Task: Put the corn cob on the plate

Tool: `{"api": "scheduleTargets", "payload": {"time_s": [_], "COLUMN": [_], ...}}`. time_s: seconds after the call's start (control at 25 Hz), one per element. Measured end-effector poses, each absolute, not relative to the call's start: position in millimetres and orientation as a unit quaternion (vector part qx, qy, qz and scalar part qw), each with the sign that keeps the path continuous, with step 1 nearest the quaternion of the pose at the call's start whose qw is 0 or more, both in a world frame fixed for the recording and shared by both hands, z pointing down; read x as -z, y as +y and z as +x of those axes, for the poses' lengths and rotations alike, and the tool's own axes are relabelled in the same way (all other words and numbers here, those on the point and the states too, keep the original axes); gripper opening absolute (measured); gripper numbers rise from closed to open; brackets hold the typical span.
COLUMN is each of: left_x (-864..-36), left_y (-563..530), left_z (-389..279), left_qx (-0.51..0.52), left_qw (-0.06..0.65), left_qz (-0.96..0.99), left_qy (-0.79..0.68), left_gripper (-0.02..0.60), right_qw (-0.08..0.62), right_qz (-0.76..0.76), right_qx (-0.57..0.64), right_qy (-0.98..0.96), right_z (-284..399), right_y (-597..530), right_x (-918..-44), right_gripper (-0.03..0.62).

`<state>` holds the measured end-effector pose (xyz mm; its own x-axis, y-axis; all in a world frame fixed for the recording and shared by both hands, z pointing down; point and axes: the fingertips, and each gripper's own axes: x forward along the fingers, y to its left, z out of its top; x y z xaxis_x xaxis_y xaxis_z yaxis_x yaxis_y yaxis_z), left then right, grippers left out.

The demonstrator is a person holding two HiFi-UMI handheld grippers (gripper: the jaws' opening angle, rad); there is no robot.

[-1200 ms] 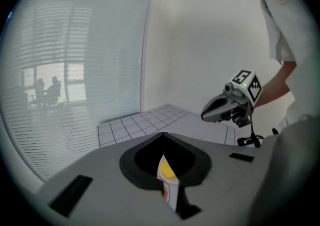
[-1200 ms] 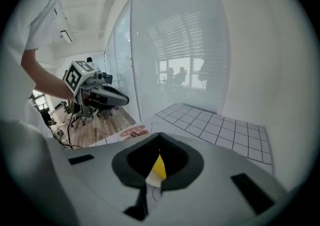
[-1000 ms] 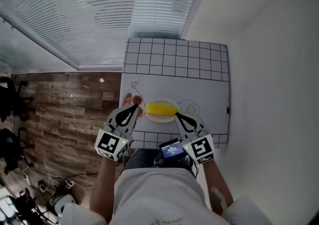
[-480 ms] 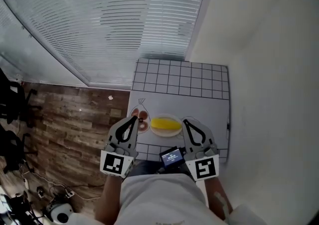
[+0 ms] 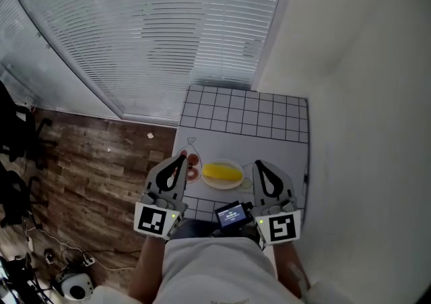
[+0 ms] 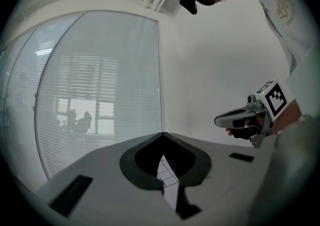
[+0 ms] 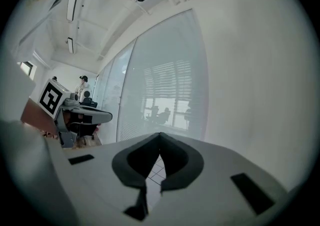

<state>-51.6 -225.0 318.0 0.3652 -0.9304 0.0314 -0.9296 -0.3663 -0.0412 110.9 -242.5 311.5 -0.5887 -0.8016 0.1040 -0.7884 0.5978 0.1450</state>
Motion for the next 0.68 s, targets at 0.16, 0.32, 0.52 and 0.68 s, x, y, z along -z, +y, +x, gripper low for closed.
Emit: {"api": "scheduleTargets", "payload": {"time_s": [0.16, 0.32, 0.52, 0.68], "left_x": [-319.3, -319.0, -316.1, -319.0], "left_y": [-226.3, -228.1, -228.5, -226.8], "left_z": [-50.9, -50.3, -48.6, -45.5], "left_qx": [0.032, 0.027, 0.029, 0.043], "left_qw": [0.003, 0.008, 0.018, 0.013], "left_qz": [-0.823, -0.825, -0.828, -0.825], "left_qy": [0.567, 0.565, 0.560, 0.564], "left_gripper": [0.008, 0.008, 0.008, 0.008], "right_qw": [0.077, 0.073, 0.070, 0.071], "right_qz": [0.450, 0.460, 0.462, 0.464], "right_qx": [0.042, 0.037, 0.034, 0.031], "right_qy": [-0.889, -0.884, -0.883, -0.882], "right_z": [116.8, 125.6, 131.0, 133.6], "right_y": [-243.5, -244.5, -244.4, -242.7], "right_x": [-310.8, -309.1, -308.1, -310.3], "right_gripper": [0.006, 0.006, 0.006, 0.006]}}
